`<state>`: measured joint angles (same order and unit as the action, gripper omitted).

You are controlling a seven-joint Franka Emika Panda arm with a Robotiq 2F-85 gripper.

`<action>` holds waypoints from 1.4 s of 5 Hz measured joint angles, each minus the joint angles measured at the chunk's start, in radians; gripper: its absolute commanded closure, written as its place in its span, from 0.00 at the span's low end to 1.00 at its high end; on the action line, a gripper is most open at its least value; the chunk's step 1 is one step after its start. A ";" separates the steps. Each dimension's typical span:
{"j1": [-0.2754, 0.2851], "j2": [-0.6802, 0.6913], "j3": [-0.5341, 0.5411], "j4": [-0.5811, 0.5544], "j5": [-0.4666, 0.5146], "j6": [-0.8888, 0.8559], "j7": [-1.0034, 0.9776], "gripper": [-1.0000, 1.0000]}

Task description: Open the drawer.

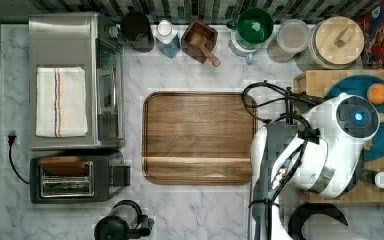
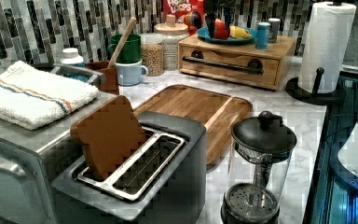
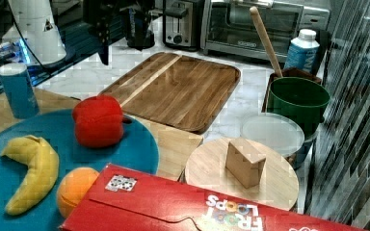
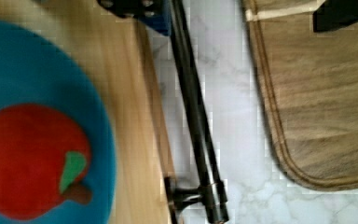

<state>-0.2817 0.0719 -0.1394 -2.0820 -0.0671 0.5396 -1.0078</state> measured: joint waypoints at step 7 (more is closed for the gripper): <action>-0.012 0.136 -0.019 -0.082 0.069 0.401 -0.151 0.00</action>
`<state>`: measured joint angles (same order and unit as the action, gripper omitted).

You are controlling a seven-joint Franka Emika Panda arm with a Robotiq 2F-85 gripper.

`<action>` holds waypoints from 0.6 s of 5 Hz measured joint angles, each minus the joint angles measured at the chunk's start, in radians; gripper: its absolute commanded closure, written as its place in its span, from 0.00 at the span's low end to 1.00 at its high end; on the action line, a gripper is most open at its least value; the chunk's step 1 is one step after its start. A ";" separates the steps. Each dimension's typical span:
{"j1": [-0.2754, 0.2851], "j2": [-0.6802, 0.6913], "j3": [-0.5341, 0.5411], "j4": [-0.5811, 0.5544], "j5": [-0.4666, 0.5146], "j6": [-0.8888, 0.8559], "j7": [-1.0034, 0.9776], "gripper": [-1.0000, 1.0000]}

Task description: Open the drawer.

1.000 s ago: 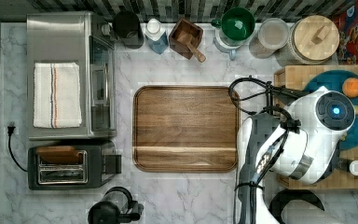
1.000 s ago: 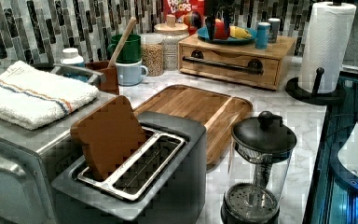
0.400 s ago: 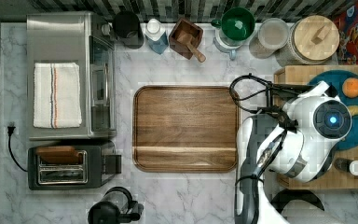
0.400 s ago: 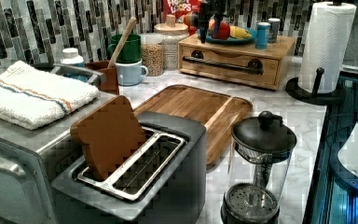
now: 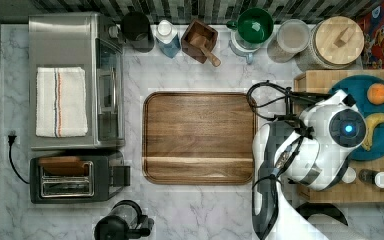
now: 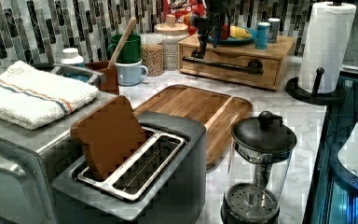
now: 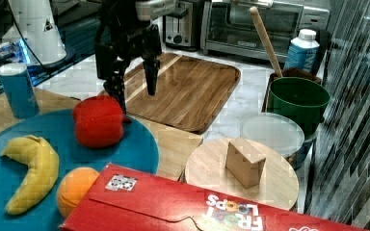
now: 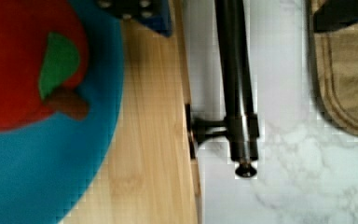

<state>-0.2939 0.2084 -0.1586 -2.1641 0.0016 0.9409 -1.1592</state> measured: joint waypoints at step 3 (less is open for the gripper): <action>0.000 -0.062 -0.001 -0.092 0.004 0.072 0.010 0.00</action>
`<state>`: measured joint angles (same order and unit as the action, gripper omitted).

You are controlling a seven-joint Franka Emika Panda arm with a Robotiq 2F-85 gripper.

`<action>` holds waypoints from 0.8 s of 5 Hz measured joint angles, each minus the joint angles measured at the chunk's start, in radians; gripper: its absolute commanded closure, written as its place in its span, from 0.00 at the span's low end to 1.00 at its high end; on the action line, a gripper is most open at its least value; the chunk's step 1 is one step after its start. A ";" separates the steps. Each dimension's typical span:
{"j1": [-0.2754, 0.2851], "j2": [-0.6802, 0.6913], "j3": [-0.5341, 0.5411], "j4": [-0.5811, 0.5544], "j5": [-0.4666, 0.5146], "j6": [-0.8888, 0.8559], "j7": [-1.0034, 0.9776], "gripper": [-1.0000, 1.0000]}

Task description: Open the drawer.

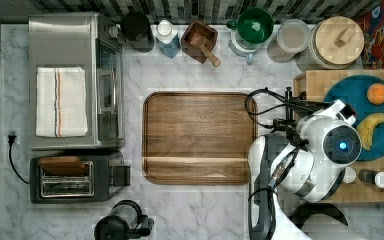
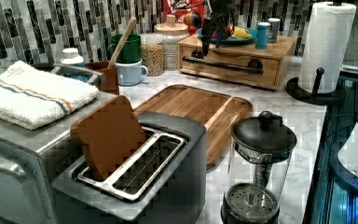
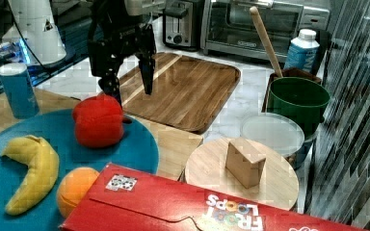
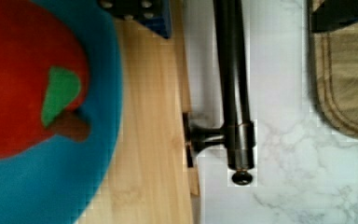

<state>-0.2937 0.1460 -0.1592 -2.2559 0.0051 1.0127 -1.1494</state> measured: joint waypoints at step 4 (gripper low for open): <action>0.006 -0.001 0.007 -0.109 0.004 0.048 0.063 0.00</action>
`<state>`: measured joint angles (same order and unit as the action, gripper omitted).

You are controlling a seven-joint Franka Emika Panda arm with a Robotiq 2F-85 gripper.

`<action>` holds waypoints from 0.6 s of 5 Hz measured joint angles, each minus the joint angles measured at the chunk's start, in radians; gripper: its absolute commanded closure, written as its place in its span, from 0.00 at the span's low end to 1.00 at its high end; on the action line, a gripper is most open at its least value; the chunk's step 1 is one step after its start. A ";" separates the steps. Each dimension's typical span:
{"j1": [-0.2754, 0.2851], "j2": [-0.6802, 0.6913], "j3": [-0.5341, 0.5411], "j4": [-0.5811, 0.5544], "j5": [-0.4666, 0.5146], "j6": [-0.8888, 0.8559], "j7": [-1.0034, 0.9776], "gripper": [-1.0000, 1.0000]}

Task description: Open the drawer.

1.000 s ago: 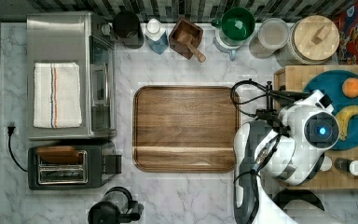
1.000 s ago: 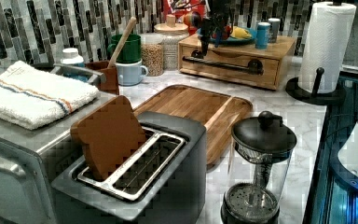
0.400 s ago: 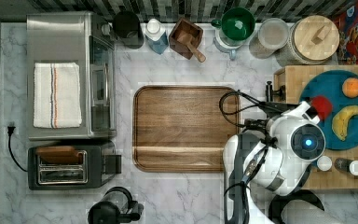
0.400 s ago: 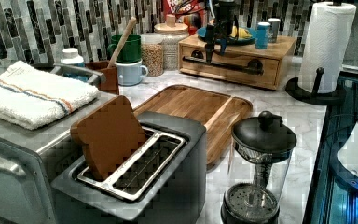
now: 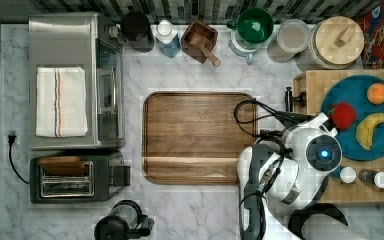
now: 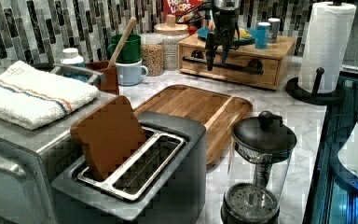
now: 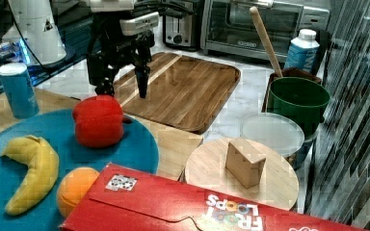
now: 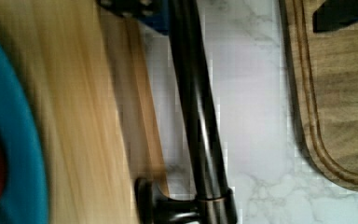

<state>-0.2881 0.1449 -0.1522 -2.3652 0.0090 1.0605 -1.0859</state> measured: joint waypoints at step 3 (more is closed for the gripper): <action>-0.003 0.023 -0.002 -0.012 0.000 0.022 -0.002 0.00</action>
<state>-0.2908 0.1681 -0.1543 -2.3770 0.0090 1.0830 -1.0879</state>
